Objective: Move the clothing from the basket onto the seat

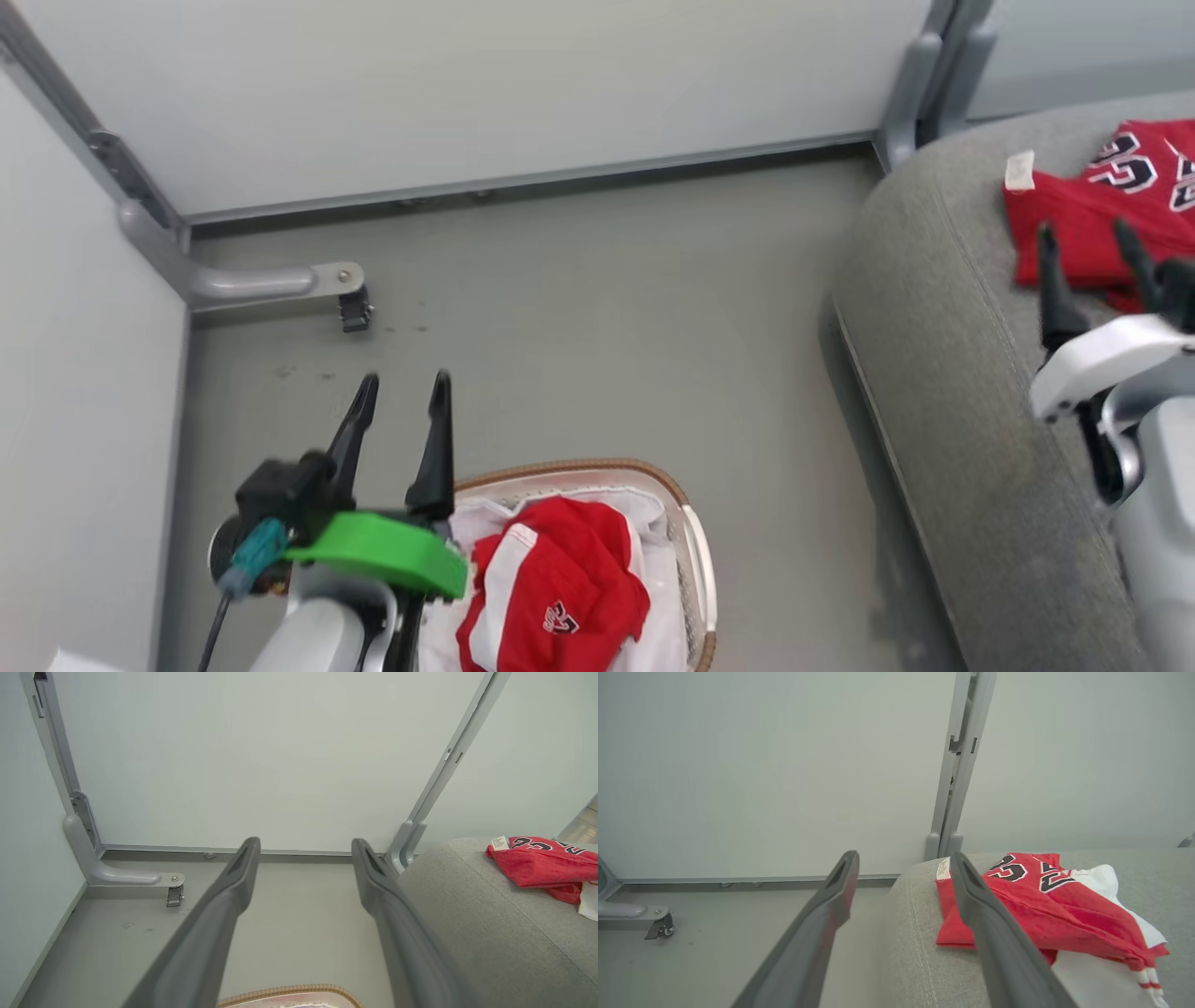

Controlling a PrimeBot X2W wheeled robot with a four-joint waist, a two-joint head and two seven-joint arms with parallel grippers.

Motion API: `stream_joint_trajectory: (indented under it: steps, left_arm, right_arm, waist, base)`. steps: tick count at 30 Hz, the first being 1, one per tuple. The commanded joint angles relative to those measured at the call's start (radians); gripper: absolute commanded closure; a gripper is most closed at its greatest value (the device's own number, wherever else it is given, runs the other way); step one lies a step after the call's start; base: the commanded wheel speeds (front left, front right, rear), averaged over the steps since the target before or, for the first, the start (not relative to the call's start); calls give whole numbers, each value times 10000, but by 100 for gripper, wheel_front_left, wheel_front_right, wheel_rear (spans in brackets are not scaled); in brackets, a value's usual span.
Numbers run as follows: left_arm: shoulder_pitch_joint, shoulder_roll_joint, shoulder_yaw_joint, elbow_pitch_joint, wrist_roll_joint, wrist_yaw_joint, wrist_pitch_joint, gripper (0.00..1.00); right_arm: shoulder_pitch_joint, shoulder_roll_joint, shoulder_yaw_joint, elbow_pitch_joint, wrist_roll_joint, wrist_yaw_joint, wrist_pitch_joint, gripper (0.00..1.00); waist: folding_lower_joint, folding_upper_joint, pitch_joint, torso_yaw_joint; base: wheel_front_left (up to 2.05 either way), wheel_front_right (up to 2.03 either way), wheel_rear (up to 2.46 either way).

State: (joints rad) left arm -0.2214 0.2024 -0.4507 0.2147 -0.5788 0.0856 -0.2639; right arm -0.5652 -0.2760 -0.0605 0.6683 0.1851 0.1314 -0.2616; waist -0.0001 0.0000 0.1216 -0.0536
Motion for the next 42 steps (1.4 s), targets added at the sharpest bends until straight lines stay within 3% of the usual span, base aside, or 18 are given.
stream_joint_trajectory:
  steps: [1,7,14,18,25,42]
  left_arm:
    - [420,-25,281,-64,138,27,-7,0]
    - [1787,-259,1258,-288,502,99,-7,0]
    - [2755,-577,1819,-450,724,-136,-6,0]
    - [2947,-768,2002,-420,822,-315,-6,0]
    - [3048,-839,2053,-208,1279,-464,-7,0]
    - [3036,-1096,2356,172,1462,-781,-7,0]
  right_arm:
    - [453,170,25,-349,-103,-14,-42,0]
    - [1946,1424,117,-1555,40,-14,-34,0]
    - [3400,2108,14,-2667,-519,-14,-34,0]
    - [4127,2237,-40,-3034,-710,-14,-35,0]
    - [4842,2235,341,-3269,-6,-14,-35,0]
    - [5016,2238,549,-3234,136,-14,-36,0]
  waist:
    - [1,0,-700,666]
    - [1,0,-1180,880]
    - [1,0,-1508,1053]
    - [1,0,-1669,1155]
    - [1,0,-1815,1182]
    - [1,0,-1905,1089]
  base:
    - [0,0,0]
    - [0,0,0]
    - [0,0,0]
    - [0,0,0]
    - [0,0,0]
    - [0,0,0]
